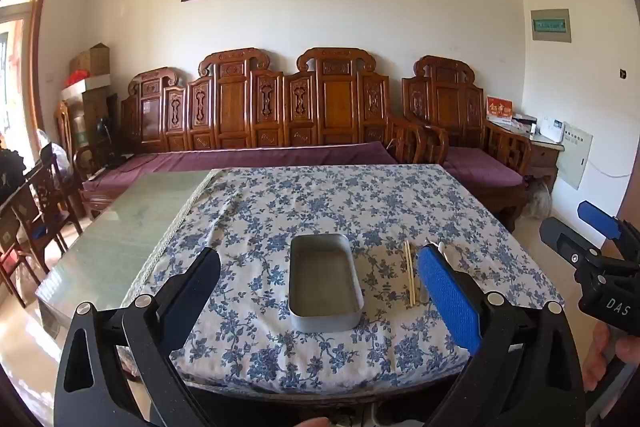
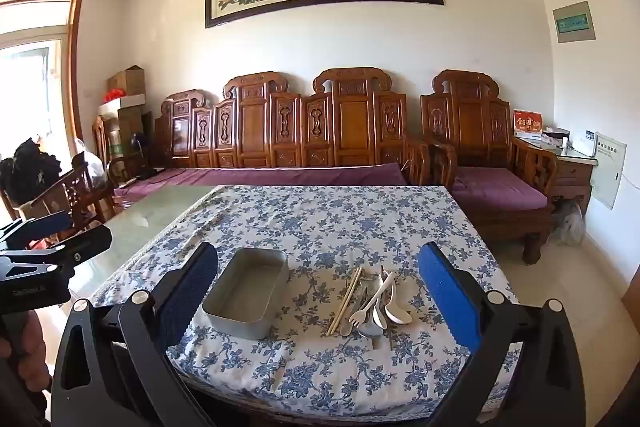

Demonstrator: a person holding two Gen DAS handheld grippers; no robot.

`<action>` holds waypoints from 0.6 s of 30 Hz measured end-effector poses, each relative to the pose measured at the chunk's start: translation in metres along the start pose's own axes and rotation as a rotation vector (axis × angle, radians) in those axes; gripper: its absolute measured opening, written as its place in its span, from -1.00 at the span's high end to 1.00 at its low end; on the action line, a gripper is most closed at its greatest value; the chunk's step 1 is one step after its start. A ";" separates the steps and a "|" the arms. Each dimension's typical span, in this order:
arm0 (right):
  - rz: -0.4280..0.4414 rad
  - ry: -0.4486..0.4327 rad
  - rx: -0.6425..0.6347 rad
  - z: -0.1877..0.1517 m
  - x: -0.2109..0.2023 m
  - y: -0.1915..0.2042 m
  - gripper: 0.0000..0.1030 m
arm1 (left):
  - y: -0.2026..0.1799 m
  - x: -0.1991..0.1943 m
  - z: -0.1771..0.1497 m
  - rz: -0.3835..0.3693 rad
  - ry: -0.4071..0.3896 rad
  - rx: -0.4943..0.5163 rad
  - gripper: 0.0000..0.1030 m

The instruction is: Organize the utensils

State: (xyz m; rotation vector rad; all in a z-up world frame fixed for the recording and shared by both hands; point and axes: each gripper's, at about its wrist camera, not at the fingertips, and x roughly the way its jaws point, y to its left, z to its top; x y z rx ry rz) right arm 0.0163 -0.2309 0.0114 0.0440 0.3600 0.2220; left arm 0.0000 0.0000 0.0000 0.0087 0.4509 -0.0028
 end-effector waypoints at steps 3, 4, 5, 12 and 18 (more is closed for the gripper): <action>-0.002 0.005 -0.002 0.000 0.000 0.000 -0.95 | 0.000 0.000 0.000 0.003 -0.001 0.004 -0.85; -0.002 0.005 -0.002 0.000 0.000 0.000 -0.95 | 0.000 0.000 0.000 0.004 -0.002 0.004 -0.85; -0.001 0.005 0.001 0.000 0.000 0.000 -0.95 | 0.000 0.000 0.000 0.004 -0.001 0.003 -0.85; -0.003 0.004 0.002 0.000 0.000 -0.001 -0.95 | 0.000 0.001 -0.001 0.002 -0.002 0.003 -0.85; 0.001 0.005 0.000 0.000 0.000 -0.001 -0.95 | -0.002 0.004 -0.001 0.002 -0.002 0.004 -0.85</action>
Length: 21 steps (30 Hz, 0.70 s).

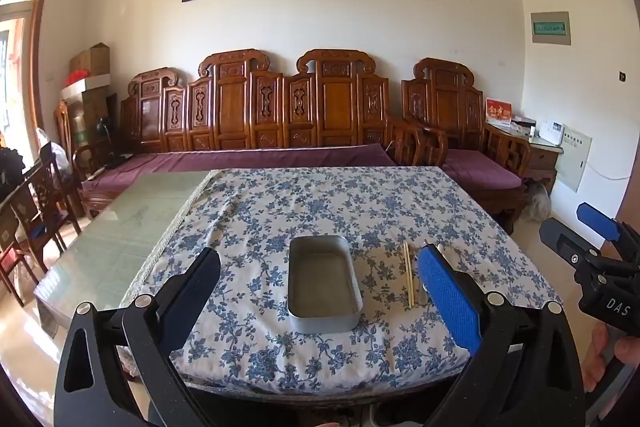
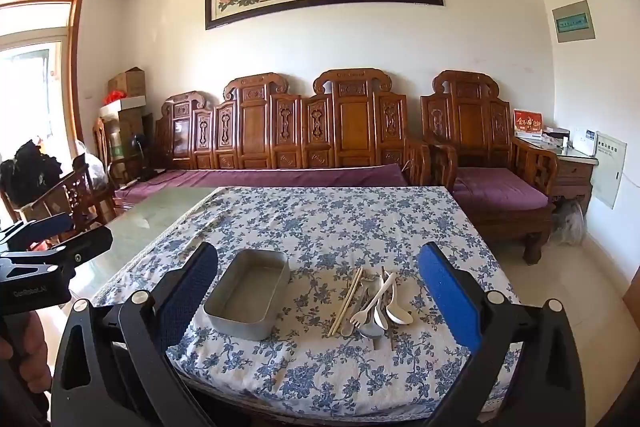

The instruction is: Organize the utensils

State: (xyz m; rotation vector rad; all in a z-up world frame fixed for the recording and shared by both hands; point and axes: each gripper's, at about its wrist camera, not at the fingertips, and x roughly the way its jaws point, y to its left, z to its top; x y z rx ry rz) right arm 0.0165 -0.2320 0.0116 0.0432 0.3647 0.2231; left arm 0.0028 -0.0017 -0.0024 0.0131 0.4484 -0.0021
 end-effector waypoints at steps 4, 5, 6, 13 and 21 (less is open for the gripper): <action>0.000 0.000 0.002 0.000 0.000 0.000 -0.95 | 0.003 -0.004 0.002 0.002 -0.003 -0.003 -0.85; 0.000 -0.001 0.002 0.000 0.000 0.000 -0.95 | 0.003 -0.004 0.002 0.002 -0.002 -0.004 -0.85; 0.000 -0.001 0.002 0.000 0.000 0.000 -0.95 | 0.003 -0.004 0.002 0.002 -0.003 -0.005 -0.85; 0.001 -0.001 0.001 -0.001 0.001 0.002 -0.95 | 0.000 -0.004 0.009 0.000 -0.014 -0.010 -0.85; 0.001 -0.003 0.002 -0.001 0.000 0.002 -0.95 | -0.004 0.002 0.011 0.001 -0.013 -0.011 -0.85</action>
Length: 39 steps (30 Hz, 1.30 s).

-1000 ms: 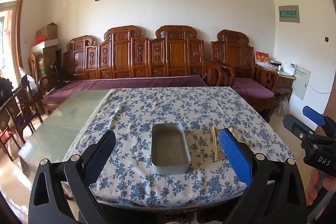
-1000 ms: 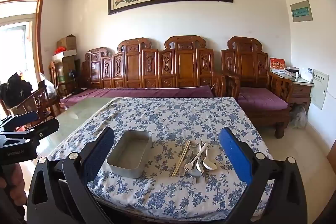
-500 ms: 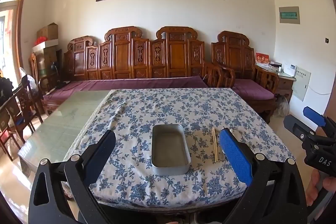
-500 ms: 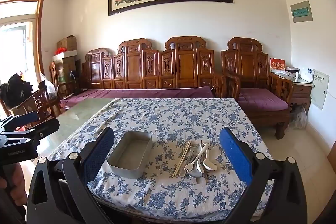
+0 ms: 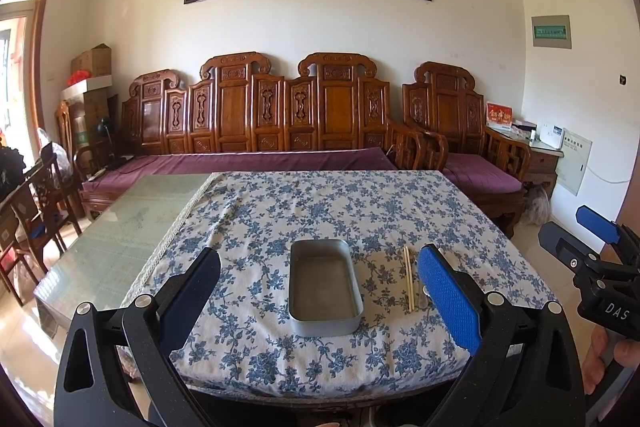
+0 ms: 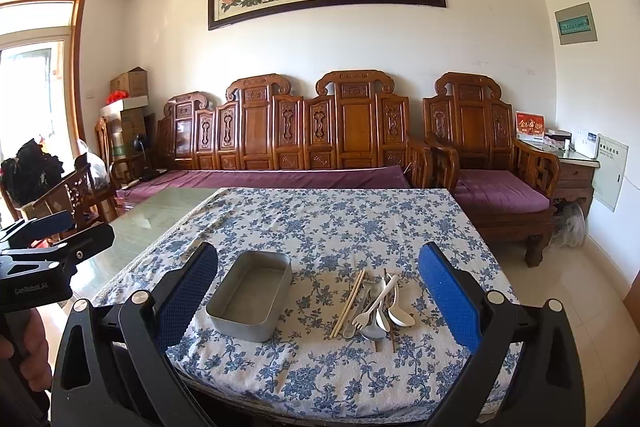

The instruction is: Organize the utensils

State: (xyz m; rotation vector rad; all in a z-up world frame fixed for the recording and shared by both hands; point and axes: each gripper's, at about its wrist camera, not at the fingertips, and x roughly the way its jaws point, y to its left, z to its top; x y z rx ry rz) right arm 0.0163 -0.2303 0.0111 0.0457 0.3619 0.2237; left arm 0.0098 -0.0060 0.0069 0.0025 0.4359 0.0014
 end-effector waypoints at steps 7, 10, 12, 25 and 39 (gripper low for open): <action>0.000 -0.001 0.000 0.000 -0.001 0.000 -0.95 | 0.007 -0.008 -0.002 -0.002 -0.004 -0.001 -0.85; 0.000 -0.001 -0.001 0.001 -0.001 0.000 -0.95 | 0.007 -0.008 0.000 -0.003 -0.005 -0.002 -0.85; -0.001 -0.002 0.000 0.001 -0.001 0.000 -0.95 | 0.007 -0.008 0.001 -0.002 -0.007 -0.003 -0.85; 0.000 -0.007 -0.001 0.006 -0.002 0.008 -0.95 | 0.008 -0.016 0.002 -0.004 -0.014 -0.004 -0.85; 0.001 -0.009 -0.003 0.007 -0.003 0.010 -0.95 | 0.007 -0.023 0.003 -0.014 -0.022 -0.005 -0.85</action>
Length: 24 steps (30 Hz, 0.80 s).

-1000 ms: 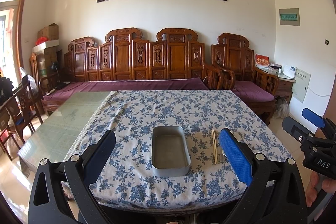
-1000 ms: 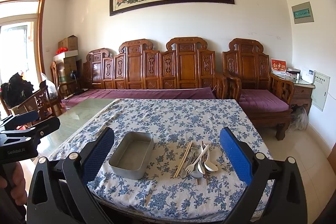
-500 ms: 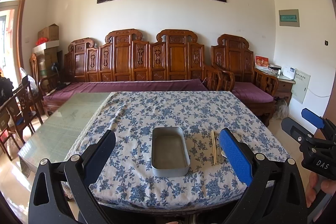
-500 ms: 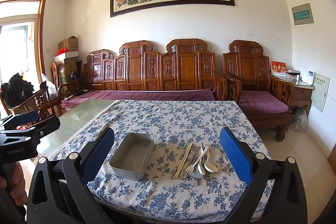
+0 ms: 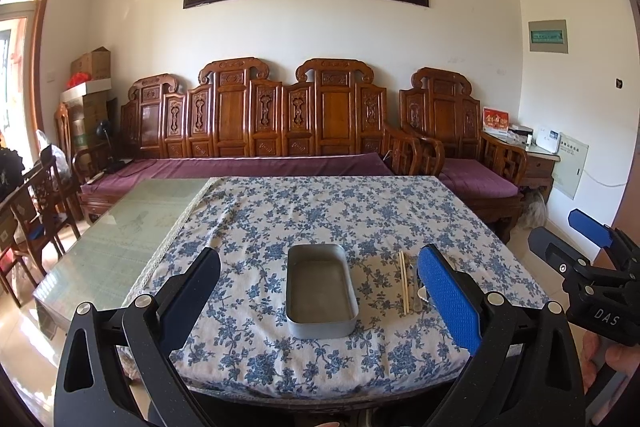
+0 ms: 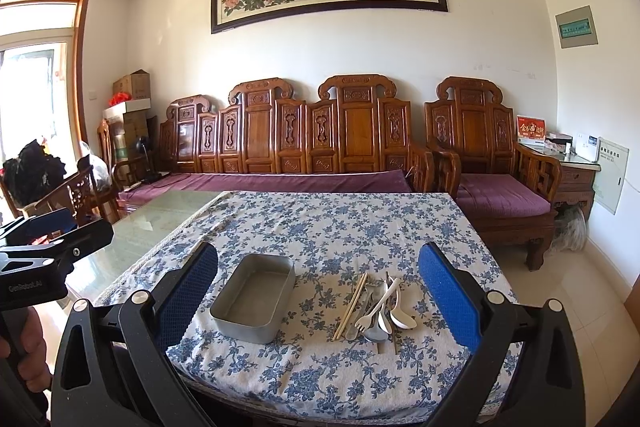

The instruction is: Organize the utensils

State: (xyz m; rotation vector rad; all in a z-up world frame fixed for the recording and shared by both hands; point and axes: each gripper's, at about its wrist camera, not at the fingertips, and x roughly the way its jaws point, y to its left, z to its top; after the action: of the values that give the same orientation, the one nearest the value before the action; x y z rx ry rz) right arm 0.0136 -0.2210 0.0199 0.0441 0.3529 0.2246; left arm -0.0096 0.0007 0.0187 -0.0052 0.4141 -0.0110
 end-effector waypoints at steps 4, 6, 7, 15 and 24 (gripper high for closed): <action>0.000 0.000 0.001 0.003 -0.003 0.001 -0.95 | -0.001 -0.001 0.000 -0.002 0.001 0.001 -0.85; 0.000 -0.001 0.002 0.003 -0.003 0.001 -0.95 | -0.001 -0.001 -0.001 -0.003 0.002 0.000 -0.85; 0.000 0.000 0.003 0.004 -0.003 0.001 -0.95 | -0.001 -0.001 -0.001 -0.004 0.003 0.000 -0.85; -0.004 0.020 0.005 0.010 -0.011 -0.002 -0.95 | -0.002 0.012 -0.006 -0.007 0.032 0.004 -0.85; -0.011 0.089 0.000 -0.011 0.033 -0.023 -0.94 | -0.004 0.060 -0.024 -0.038 0.142 0.030 -0.85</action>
State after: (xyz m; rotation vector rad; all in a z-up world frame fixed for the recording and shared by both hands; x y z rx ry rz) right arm 0.0451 -0.2358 -0.0038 0.0322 0.4421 0.2164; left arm 0.0351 -0.0040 -0.0275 0.0176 0.5560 -0.0557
